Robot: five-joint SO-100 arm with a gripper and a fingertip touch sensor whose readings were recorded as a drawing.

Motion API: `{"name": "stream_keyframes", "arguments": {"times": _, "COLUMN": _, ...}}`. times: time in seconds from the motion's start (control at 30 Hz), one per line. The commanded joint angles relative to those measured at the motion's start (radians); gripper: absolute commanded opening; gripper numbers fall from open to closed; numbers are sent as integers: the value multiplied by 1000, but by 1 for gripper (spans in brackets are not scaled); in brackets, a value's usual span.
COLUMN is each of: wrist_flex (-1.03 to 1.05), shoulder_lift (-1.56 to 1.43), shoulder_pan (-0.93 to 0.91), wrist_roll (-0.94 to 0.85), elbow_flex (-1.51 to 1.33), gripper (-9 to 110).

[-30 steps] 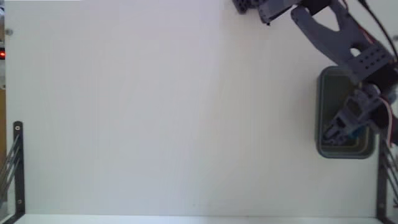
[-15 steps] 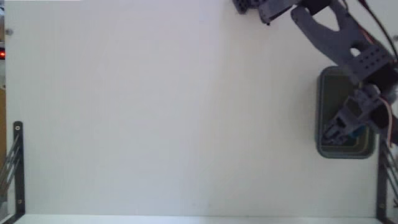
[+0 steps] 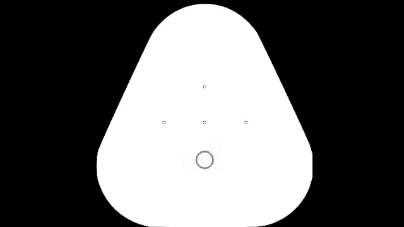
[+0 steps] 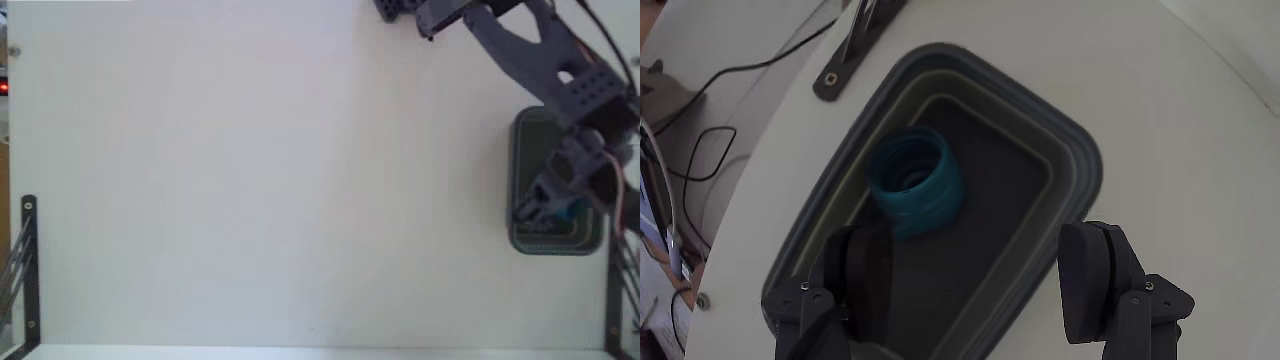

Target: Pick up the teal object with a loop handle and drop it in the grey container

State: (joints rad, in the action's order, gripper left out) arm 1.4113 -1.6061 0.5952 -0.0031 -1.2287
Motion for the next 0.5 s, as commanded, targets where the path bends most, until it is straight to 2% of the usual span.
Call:
{"name": "stream_keyframes", "arguments": {"times": 0.0, "wrist_flex": 15, "shoulder_lift": -121, "shoulder_pan": -20, "wrist_roll": 3, "elbow_flex": -23, "gripper": 110}}
{"name": "stream_keyframes", "arguments": {"times": 0.47, "wrist_flex": 16, "shoulder_lift": -290, "shoulder_pan": -149, "wrist_roll": 3, "elbow_flex": -191, "gripper": 110}}
